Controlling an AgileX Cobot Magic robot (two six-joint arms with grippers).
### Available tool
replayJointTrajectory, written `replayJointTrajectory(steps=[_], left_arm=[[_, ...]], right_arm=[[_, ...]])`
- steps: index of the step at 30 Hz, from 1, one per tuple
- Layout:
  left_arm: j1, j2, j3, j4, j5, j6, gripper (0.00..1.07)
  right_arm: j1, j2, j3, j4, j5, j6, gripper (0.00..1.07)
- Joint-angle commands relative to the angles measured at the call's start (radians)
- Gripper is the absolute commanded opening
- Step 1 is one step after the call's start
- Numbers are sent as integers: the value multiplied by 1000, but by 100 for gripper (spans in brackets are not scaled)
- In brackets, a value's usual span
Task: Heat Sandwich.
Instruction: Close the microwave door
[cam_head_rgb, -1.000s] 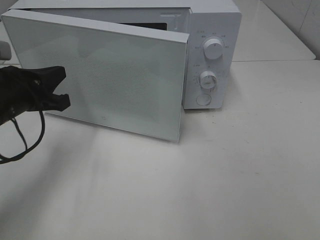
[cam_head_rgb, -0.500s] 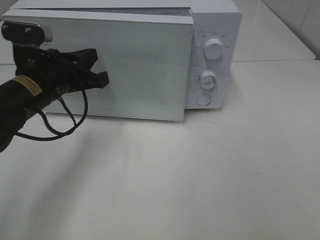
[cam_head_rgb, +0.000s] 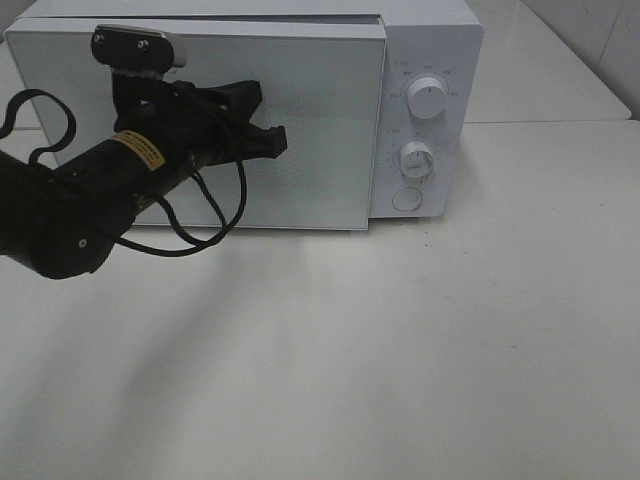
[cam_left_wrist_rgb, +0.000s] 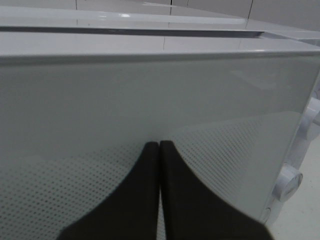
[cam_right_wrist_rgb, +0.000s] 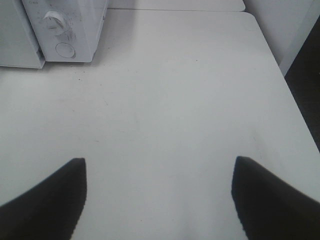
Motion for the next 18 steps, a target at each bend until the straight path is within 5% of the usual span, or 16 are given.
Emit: replayJointTrajectory(steps=[1, 18], left_arm=[[-17, 18, -51, -19, 18, -1, 0], [-32, 116, -254, -53, 85, -5, 0]], right_arm=[[-5, -27, 2, 3, -10, 0, 76], [-5, -27, 2, 3, -10, -1, 76]])
